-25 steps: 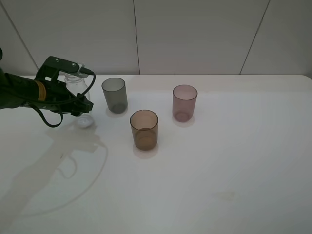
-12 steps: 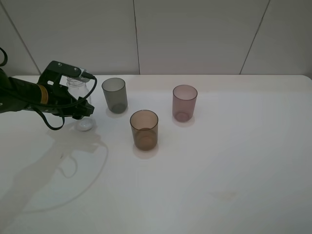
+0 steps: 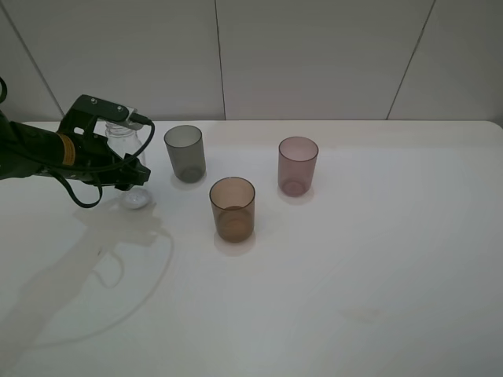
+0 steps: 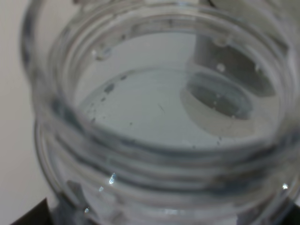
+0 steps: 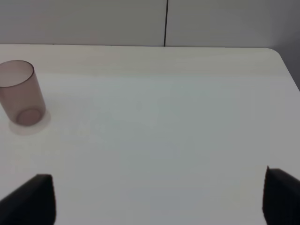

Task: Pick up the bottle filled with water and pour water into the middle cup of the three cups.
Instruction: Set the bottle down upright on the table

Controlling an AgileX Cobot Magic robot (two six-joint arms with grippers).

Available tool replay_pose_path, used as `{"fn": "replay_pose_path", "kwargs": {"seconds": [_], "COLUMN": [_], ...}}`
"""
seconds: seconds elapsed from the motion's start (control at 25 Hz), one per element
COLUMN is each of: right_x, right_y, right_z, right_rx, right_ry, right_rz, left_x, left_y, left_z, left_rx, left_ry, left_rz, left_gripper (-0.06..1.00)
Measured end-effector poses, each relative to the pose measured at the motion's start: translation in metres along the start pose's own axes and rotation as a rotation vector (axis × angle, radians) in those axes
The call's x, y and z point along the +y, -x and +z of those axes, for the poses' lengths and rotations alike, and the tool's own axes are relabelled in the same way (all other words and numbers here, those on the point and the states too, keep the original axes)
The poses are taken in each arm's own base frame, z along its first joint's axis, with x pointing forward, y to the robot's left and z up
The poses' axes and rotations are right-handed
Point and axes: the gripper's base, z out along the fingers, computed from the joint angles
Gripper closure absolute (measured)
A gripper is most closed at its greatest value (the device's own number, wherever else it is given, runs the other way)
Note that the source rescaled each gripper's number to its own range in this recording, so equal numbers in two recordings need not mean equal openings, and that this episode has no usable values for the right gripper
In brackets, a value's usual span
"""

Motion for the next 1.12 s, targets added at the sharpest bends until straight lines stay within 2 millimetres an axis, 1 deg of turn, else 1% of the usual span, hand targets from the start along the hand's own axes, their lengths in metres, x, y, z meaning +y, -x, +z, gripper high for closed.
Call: {"fn": "replay_pose_path", "kwargs": {"seconds": [0.24, 0.28, 0.32, 0.36, 0.4, 0.44, 0.48, 0.52, 0.56, 0.6, 0.72, 0.88, 1.12], "right_x": [0.000, 0.000, 0.000, 0.000, 0.000, 0.000, 0.000, 0.000, 0.000, 0.000, 0.000, 0.000, 0.000], "right_y": [0.000, 0.000, 0.000, 0.000, 0.000, 0.000, 0.000, 0.000, 0.000, 0.000, 0.000, 0.000, 0.000], "right_z": [0.000, 0.000, 0.000, 0.000, 0.000, 0.000, 0.000, 0.000, 0.000, 0.000, 0.000, 0.000, 0.000], "right_rx": [0.000, 0.000, 0.000, 0.000, 0.000, 0.000, 0.000, 0.000, 0.000, 0.000, 0.000, 0.000, 0.000], "right_ry": [0.000, 0.000, 0.000, 0.000, 0.000, 0.000, 0.000, 0.000, 0.000, 0.000, 0.000, 0.000, 0.000], "right_rz": [0.000, 0.000, 0.000, 0.000, 0.000, 0.000, 0.000, 0.000, 0.000, 0.000, 0.000, 0.000, 0.000], "left_x": [0.000, 0.000, 0.000, 0.000, -0.001, -0.001, -0.002, -0.002, -0.002, -0.002, -0.002, -0.004, -0.007], "left_y": [-0.001, -0.001, -0.002, -0.004, -0.005, -0.006, -0.007, -0.007, -0.007, -0.006, -0.001, 0.007, 0.011], "left_z": [0.000, 0.000, 0.000, 0.000, -0.001, -0.001, -0.001, -0.001, -0.001, -0.001, -0.006, -0.018, -0.034], "left_rx": [0.007, 0.008, 0.011, 0.016, 0.021, 0.024, 0.027, 0.029, 0.027, 0.025, 0.005, -0.038, -0.071], "left_ry": [0.003, 0.002, 0.001, 0.000, -0.003, -0.004, -0.006, -0.008, -0.010, -0.011, -0.008, -0.001, 0.009], "left_rz": [0.003, 0.005, 0.007, 0.008, 0.011, 0.013, 0.017, 0.024, 0.030, 0.033, 0.042, 0.052, 0.061], "left_gripper": [0.94, 0.91, 0.82, 0.60, 0.33, 0.15, 0.05, 0.00, -0.04, -0.04, -0.04, -0.06, -0.06]}}
